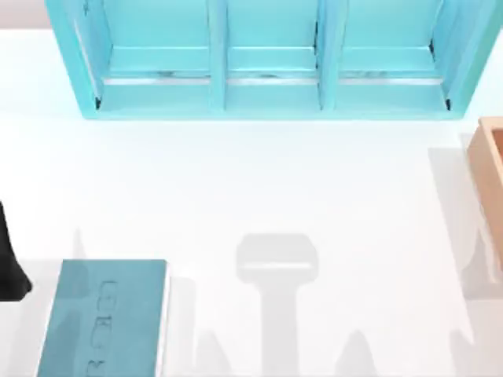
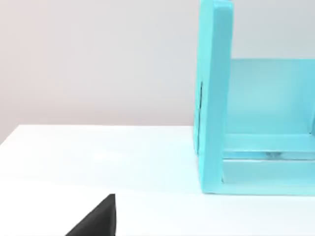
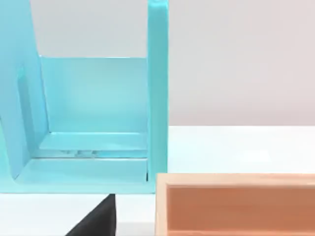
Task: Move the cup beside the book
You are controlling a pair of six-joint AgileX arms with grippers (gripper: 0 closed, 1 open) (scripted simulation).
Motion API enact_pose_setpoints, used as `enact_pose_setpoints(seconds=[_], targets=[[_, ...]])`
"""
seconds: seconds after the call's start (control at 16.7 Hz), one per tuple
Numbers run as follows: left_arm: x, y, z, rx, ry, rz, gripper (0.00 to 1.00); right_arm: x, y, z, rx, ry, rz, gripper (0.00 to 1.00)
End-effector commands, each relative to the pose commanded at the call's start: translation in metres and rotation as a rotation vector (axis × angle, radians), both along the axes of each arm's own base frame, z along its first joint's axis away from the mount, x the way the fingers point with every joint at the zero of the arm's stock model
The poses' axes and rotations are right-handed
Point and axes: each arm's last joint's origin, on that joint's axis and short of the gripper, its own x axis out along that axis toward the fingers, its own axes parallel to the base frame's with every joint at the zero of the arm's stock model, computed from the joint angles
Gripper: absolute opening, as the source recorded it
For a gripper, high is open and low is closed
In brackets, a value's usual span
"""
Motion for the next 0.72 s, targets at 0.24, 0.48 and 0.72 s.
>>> enact_pose_setpoints(seconds=[0.24,0.48,0.72], targets=[[0.0,0.001,0.005,0.026,0.016,0.01,1.0,0.0,0.0,0.0,0.0,0.0,0.0,1.0],[0.0,0.007,0.036,0.182,0.095,0.058,1.0,0.0,0.0,0.0,0.0,0.0,0.0,1.0],[0.008,0.017,0.092,0.448,0.227,0.104,1.0,0.0,0.0,0.0,0.0,0.0,0.0,1.0]])
